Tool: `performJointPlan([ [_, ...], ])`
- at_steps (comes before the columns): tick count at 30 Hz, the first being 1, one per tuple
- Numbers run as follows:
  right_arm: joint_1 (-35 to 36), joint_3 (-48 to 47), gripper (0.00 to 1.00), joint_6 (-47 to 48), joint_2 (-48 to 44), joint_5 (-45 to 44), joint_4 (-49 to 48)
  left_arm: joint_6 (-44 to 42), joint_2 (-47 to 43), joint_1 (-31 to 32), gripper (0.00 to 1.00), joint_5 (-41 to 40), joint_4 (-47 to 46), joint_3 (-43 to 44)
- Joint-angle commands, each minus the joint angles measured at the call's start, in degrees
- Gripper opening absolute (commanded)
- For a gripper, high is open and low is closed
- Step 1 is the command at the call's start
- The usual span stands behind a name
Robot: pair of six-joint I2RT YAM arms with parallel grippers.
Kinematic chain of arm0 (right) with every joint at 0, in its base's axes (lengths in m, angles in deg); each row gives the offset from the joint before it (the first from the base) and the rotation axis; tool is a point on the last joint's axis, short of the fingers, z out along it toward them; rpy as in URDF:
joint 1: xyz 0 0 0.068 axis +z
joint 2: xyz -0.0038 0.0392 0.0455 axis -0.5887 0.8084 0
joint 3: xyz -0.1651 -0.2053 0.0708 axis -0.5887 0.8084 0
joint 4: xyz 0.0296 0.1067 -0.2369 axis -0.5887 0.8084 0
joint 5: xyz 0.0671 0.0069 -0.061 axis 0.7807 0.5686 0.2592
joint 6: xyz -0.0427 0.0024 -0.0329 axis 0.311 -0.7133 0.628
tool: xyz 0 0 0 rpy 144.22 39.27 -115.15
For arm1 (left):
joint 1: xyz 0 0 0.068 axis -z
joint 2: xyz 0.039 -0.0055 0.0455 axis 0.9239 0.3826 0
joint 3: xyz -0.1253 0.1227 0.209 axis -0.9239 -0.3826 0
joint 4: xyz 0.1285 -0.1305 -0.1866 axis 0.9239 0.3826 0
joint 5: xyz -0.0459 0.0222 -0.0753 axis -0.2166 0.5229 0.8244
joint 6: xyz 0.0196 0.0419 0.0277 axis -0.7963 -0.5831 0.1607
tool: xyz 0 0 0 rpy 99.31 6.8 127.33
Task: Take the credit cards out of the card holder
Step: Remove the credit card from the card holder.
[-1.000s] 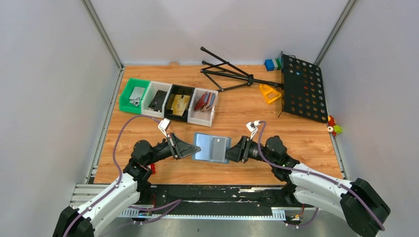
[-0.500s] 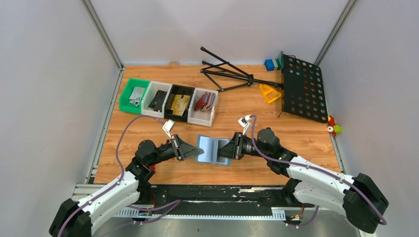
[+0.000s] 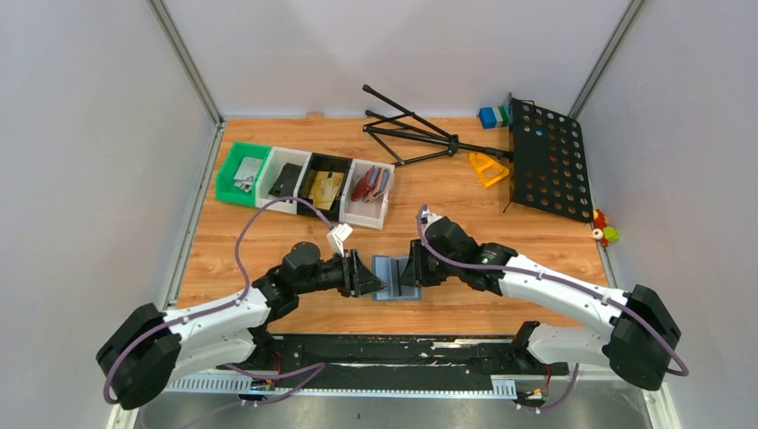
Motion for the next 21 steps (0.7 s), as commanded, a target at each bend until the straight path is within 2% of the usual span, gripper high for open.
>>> performJointPlan([
  [1, 0.51, -6.57, 0.01, 4.09, 3.78, -10.16, 14.47, -4.82, 5.9, 0.85, 0.58, 1.39, -5.86, 0.8],
  [4, 0.55, -7.39, 0.0, 5.38, 5.11, -11.11, 18.26, -4.15, 9.96, 0.85, 0.67, 2.68, -12.16, -0.63],
  [7, 0.5, -7.17, 0.0, 5.76, 5.21, -11.58, 19.99, -4.21, 12.67, 0.85, 0.7, 2.85, -14.99, -0.89],
  [14, 0.5, -8.8, 0.0, 8.41, 8.76, -13.97, 23.41, -5.03, 13.32, 0.85, 0.71, -0.59, -12.28, -0.95],
  [21, 0.51, -8.29, 0.0, 9.79, 10.01, -11.76, 21.94, -7.61, 7.47, 0.85, 0.71, -2.69, -5.19, -1.1],
])
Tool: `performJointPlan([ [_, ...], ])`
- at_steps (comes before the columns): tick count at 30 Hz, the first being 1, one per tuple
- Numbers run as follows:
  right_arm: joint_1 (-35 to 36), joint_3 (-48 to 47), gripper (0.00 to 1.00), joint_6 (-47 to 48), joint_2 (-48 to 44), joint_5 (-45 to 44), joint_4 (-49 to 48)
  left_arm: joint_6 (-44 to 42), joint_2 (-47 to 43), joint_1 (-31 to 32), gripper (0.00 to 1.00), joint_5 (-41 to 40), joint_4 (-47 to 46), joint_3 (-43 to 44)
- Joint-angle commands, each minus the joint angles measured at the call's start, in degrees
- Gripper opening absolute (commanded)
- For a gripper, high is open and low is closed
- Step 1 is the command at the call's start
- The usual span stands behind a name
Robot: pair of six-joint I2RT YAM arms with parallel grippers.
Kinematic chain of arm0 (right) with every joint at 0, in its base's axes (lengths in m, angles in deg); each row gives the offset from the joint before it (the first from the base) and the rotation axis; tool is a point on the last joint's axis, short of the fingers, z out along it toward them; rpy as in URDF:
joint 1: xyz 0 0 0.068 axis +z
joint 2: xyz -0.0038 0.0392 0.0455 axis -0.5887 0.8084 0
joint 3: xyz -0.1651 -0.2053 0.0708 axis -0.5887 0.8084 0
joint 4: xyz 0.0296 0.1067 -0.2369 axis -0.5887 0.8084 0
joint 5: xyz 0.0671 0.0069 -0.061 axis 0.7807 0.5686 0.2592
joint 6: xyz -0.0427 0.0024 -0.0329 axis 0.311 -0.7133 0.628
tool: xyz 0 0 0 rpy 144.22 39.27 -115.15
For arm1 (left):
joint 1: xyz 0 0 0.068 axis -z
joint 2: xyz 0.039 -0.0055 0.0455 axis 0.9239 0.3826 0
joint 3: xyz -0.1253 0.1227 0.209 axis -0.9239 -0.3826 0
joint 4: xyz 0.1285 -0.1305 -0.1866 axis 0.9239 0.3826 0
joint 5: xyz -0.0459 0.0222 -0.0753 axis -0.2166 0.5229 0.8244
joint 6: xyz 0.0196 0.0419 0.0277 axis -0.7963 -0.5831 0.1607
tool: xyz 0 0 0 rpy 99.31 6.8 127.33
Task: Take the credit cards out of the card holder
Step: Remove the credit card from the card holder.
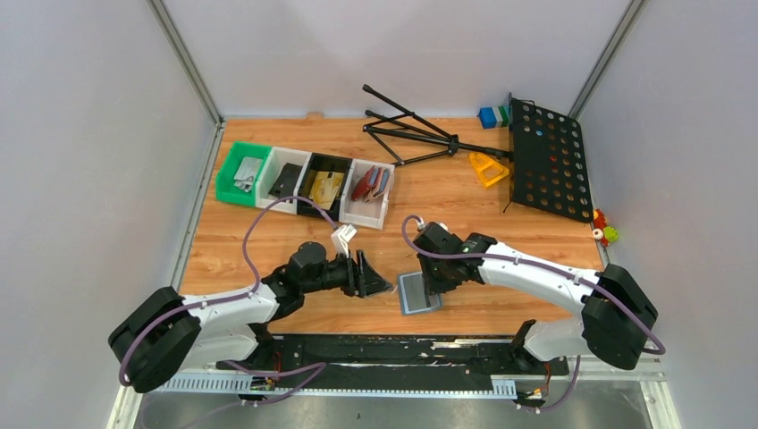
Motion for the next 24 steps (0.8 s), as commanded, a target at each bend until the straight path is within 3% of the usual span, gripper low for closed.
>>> performJointPlan([
  [1, 0.29, -1.67, 0.0, 1.91, -0.87, -0.08, -0.03, -3.49, -5.02, 0.24, 0.72, -2.49, 3.23, -0.52],
  [7, 0.28, -1.42, 0.0, 2.0, -2.17, 0.55, -0.51, -4.49, -11.2, 0.24, 0.77, -4.63, 6.76, -1.12],
  [14, -0.62, 6.82, 0.0, -3.8, -15.42, 12.03, -15.55, -1.18, -14.99, 0.16, 0.78, -4.54, 5.34, -3.36],
  [17, -1.72, 10.92, 0.0, -7.12, -20.9, 14.77, -21.4, -1.17, -19.05, -0.09, 0.79, -6.02, 8.96, -4.07],
  [24, -3.86, 18.6, 0.0, -13.51, -29.31, 20.26, -33.58, 3.34, -28.28, -2.19, 0.89, -4.47, 11.4, -7.23],
])
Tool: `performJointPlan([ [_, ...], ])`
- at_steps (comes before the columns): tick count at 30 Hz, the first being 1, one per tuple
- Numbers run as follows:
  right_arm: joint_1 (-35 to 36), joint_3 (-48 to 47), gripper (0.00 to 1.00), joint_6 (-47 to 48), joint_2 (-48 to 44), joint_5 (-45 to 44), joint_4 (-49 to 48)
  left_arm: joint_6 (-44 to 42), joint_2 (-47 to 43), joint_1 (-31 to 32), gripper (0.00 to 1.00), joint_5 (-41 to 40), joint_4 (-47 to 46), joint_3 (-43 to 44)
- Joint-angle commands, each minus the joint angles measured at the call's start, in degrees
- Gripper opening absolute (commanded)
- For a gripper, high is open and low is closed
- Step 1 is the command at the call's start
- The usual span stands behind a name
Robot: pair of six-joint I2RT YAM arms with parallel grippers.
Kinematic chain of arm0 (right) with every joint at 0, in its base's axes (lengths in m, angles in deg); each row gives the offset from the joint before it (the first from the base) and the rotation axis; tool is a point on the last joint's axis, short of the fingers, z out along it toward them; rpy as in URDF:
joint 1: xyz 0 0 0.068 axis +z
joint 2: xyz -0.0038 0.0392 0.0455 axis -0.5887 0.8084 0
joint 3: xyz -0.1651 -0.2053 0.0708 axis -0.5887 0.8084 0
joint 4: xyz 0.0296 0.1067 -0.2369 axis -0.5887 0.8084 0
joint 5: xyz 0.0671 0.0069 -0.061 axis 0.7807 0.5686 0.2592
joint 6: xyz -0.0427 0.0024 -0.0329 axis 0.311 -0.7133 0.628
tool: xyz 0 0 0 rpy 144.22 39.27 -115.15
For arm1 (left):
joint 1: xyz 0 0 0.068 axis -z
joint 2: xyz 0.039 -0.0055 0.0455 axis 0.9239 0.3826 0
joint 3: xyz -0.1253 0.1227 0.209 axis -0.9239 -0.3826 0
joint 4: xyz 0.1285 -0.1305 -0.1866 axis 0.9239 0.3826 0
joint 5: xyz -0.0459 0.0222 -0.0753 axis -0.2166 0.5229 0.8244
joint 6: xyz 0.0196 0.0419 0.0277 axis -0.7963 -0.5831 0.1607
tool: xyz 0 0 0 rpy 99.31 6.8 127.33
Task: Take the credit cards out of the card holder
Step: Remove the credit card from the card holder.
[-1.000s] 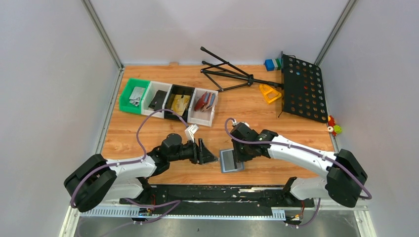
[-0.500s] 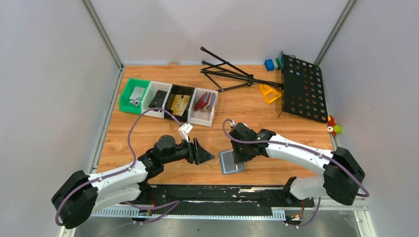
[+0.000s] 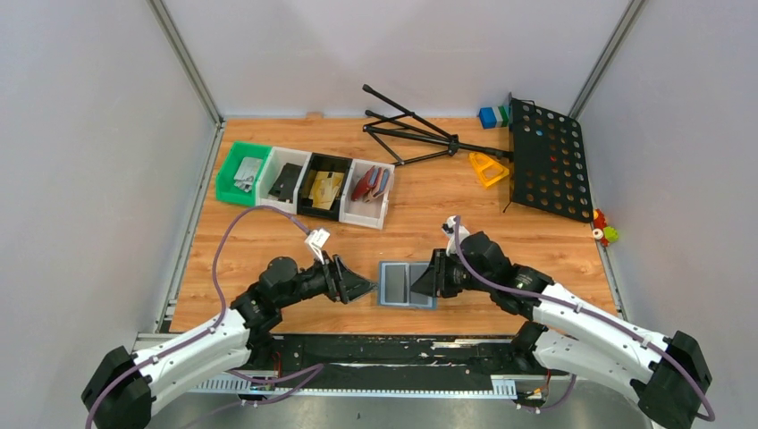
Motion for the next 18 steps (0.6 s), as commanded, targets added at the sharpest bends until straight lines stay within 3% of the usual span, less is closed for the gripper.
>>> performJointPlan([
  [1, -1.01, 2.63, 0.0, -5.58, -3.17, 5.56, -12.47, 4.23, -2.69, -1.11, 0.9, 1.25, -1.17, -2.18],
  [9, -1.12, 4.22, 0.0, -8.91, -3.21, 9.95, -19.65, 8.21, 3.26, -1.15, 0.9, 5.06, -10.06, -3.53],
  [12, -1.11, 4.89, 0.0, -9.85, -3.05, 11.36, -22.78, 10.1, 5.17, -1.11, 0.87, 5.75, -14.81, -4.32],
  [13, -1.16, 5.22, 0.0, -10.1, -2.9, 11.76, -23.4, 10.81, 5.87, -1.15, 0.83, 6.34, -16.51, -4.6],
  [18, -1.2, 5.1, 0.0, -9.54, -1.48, 11.18, -22.13, 12.11, 5.34, -1.15, 0.44, 6.1, -18.79, -5.08],
])
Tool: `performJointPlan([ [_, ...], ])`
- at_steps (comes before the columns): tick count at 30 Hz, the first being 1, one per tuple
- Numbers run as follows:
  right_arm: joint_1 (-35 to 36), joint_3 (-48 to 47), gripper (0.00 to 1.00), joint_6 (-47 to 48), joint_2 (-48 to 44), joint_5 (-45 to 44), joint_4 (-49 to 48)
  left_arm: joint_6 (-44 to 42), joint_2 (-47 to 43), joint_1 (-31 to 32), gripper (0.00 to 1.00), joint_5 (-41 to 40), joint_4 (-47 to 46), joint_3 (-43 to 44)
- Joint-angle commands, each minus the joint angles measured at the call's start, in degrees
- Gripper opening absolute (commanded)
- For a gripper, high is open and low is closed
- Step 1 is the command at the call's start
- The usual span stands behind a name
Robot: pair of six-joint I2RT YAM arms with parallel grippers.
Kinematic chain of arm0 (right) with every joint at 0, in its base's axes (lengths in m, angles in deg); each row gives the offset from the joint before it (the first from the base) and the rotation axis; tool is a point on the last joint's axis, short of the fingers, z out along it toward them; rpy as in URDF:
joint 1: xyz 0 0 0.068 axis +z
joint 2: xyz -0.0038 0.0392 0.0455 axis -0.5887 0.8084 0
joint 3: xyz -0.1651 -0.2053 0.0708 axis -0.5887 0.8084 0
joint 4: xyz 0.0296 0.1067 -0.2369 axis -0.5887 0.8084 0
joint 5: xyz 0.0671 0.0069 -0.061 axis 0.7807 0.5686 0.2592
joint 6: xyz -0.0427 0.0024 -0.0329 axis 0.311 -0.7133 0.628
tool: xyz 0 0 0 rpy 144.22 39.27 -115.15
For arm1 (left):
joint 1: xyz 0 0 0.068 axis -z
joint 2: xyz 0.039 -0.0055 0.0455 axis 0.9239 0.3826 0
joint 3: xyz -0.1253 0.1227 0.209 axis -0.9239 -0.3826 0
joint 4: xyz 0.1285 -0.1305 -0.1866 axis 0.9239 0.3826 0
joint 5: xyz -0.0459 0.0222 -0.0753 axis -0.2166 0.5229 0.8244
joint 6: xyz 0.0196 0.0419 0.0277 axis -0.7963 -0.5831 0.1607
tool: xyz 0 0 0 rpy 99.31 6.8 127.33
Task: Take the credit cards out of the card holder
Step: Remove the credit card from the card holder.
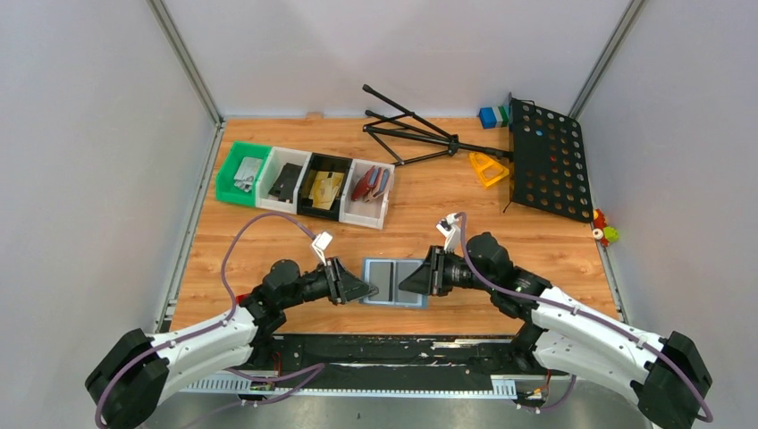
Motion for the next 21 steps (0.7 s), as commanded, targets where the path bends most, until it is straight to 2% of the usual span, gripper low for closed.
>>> performJointPlan([
  [1, -0.34, -0.32, 0.0, -0.88, 0.65, 0.1, -2.87, 1.65, -1.35, -0.24, 0.37, 0.12, -5.67, -0.53],
  [2, -0.28, -0.37, 0.0, -0.42, 0.65, -0.38, -2.71, 1.99, -2.14, -0.24, 0.3, -0.65, -5.49, -1.1],
  [7, -0.28, 0.27, 0.01, -0.09, 0.79, -0.98, -1.89, 2.23, -5.34, -0.24, 0.12, -2.17, -3.46, -1.9],
  [9, -0.38, -0.17, 0.11, 0.26, 0.99, -2.5, 0.7, 1.45, -6.31, -0.24, 0.02, -2.59, -1.65, -1.47],
  [10, -0.45, -0.77, 0.19, 0.57, 1.1, -3.55, 2.84, 1.25, -6.77, -0.24, 0.0, -2.93, -0.66, -1.06],
  [12, -0.61, -2.21, 0.34, 1.93, 1.57, -5.27, 6.85, 0.6, -7.51, -0.24, 0.0, -3.55, 0.99, -0.59],
  [14, -0.63, -3.77, 0.42, 3.7, 1.53, -7.18, 10.8, 0.08, -7.86, -0.24, 0.0, -4.12, 2.45, -0.21],
  [21, -0.73, -7.28, 0.46, 8.96, -2.68, -11.24, 19.29, -2.03, -7.74, -0.28, 0.0, -5.84, 8.81, 1.74],
])
